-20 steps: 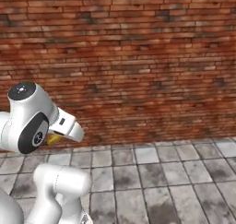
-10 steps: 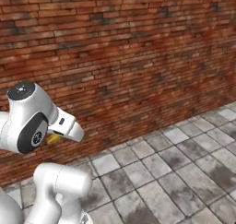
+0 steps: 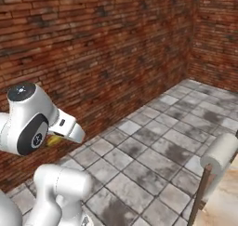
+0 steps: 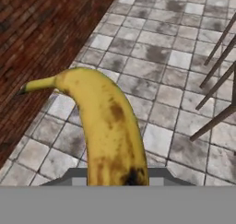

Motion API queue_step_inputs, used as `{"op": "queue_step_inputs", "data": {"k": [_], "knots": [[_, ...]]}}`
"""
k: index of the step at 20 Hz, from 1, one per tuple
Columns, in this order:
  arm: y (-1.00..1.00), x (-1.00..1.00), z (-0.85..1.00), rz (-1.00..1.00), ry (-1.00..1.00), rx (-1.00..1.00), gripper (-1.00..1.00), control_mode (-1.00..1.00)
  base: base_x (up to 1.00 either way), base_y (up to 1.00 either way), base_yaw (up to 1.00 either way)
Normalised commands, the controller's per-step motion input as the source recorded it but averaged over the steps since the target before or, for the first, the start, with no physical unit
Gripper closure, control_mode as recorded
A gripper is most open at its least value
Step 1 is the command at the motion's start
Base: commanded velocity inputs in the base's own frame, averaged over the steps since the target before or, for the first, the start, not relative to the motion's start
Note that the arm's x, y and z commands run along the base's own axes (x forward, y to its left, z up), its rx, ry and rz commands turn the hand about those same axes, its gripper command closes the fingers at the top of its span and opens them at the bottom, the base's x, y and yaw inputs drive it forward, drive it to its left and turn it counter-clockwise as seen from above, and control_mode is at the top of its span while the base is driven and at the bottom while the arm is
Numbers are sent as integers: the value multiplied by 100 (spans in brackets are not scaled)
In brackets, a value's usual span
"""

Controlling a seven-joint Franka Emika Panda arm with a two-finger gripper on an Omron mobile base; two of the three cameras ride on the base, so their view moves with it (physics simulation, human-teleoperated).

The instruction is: Retrieve the peach and banana from the fridge and place them into the bowl on the dining table.

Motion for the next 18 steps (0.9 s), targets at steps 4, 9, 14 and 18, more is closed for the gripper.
{"op": "queue_step_inputs", "data": {"k": [4,9,14,18], "knots": [[0,0,0,0,0,0,100,100,52,-3,-53],[0,0,0,0,0,0,100,100,80,5,-51],[0,0,0,0,0,0,100,100,100,14,-47],[0,0,0,0,0,0,100,100,98,13,-47]]}}
